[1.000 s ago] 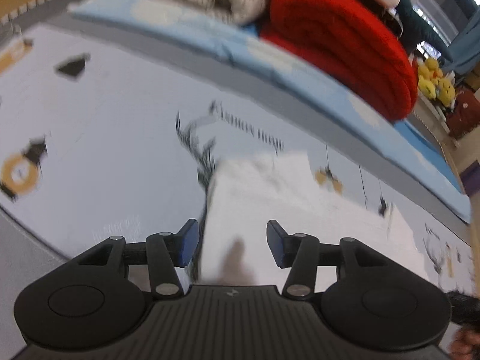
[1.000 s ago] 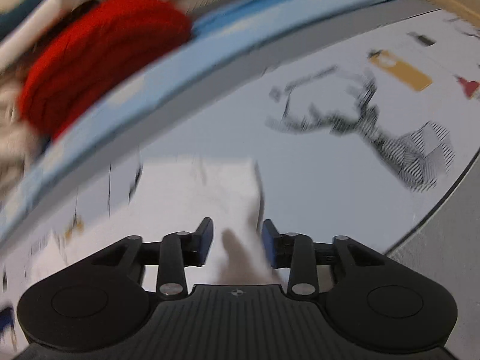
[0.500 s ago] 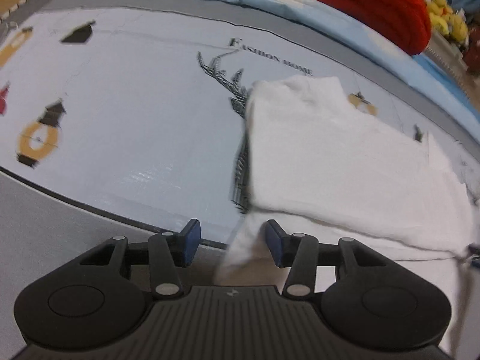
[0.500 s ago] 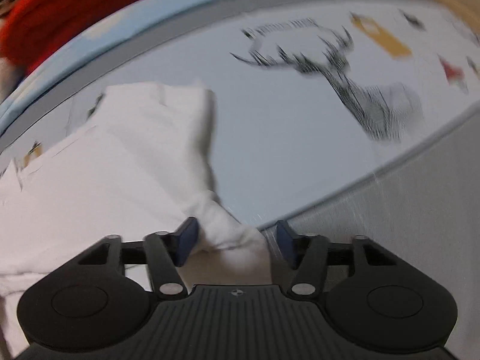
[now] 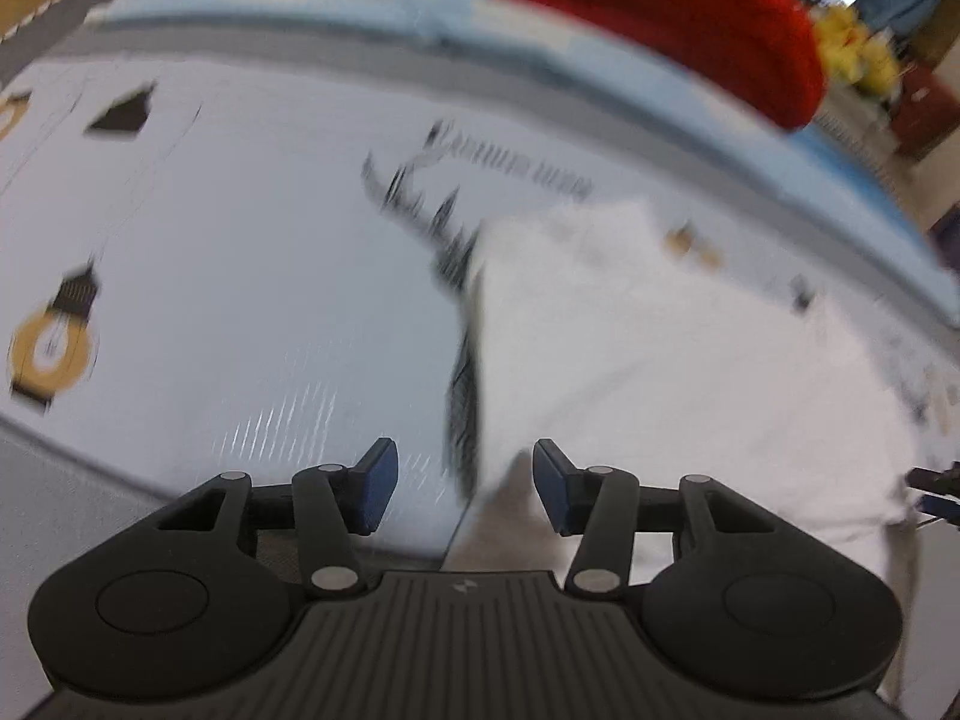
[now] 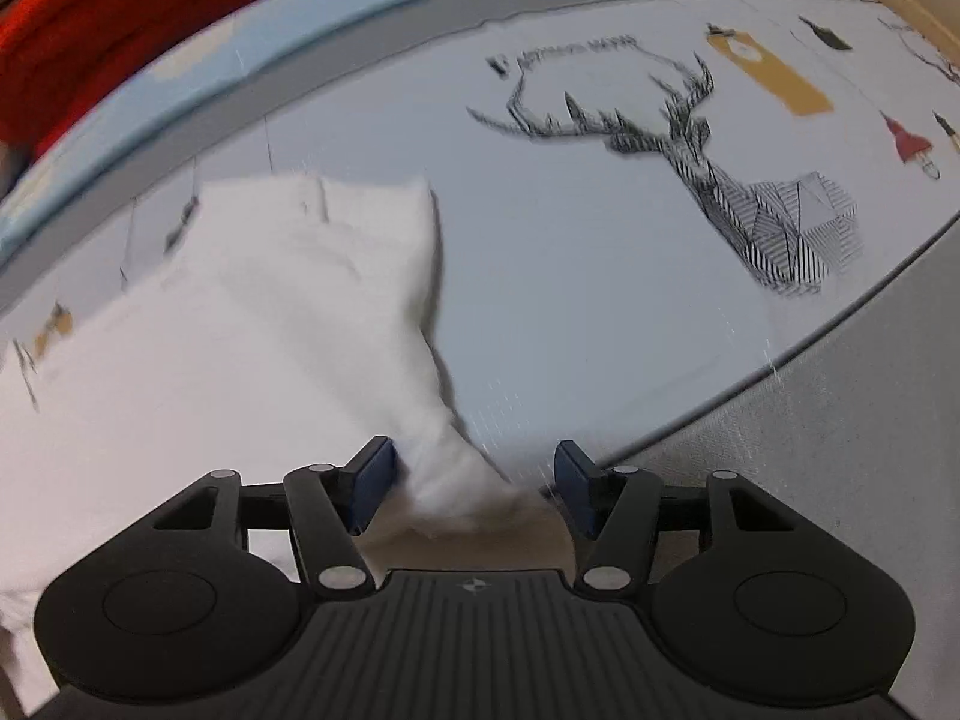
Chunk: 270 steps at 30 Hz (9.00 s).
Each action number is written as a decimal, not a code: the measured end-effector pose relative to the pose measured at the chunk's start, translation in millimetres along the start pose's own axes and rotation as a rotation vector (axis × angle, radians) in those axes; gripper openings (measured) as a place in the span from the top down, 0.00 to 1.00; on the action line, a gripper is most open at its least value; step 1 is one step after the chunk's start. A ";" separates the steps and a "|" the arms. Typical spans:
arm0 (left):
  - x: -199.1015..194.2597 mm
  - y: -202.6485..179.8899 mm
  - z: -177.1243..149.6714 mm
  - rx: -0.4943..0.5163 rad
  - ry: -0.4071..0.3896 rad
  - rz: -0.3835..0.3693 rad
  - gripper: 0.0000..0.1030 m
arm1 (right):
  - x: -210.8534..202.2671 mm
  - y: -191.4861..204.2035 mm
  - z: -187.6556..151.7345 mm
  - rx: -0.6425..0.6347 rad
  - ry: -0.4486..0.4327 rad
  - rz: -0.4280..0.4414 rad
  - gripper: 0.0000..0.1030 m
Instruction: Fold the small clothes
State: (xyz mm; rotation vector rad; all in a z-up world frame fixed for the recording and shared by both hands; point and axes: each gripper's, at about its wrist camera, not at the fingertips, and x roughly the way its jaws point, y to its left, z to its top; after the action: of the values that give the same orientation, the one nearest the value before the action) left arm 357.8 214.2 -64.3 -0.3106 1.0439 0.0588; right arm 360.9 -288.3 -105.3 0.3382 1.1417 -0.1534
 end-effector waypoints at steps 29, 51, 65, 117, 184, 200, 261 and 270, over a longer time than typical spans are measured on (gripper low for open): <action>-231.5 -85.8 -136.3 0.299 -0.452 0.003 0.39 | -247.3 -12.1 -57.1 -0.162 -0.735 0.219 0.44; -237.5 -73.1 -288.7 0.270 -0.389 0.040 0.24 | -246.8 -108.1 -237.9 -0.204 -0.552 0.048 0.33; -183.4 3.0 -267.2 -0.098 0.017 0.029 0.84 | -166.4 -105.5 -242.7 -0.127 -0.190 0.030 0.53; -161.1 2.1 -298.0 0.050 0.182 0.082 0.84 | -124.7 -125.3 -256.5 -0.132 0.057 0.036 0.89; -143.6 30.9 -138.7 0.057 -0.024 0.014 0.79 | -131.3 -102.8 -111.4 -0.099 -0.181 0.191 0.80; -100.1 -1.7 -118.6 0.011 0.007 -0.020 0.54 | -91.7 -69.1 -118.5 -0.173 -0.102 0.177 0.71; -134.5 36.6 -182.7 -0.122 0.208 -0.074 0.78 | -127.7 -92.8 -174.2 -0.141 0.009 0.147 0.75; -121.9 17.6 -190.6 -0.003 0.230 -0.058 0.80 | -109.7 -80.5 -181.3 -0.224 0.085 0.124 0.75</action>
State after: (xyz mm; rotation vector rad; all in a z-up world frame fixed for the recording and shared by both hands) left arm 132.5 189.6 -52.1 -0.3559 1.2620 -0.0288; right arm 135.7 -307.9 -87.9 0.2173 1.2052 0.0982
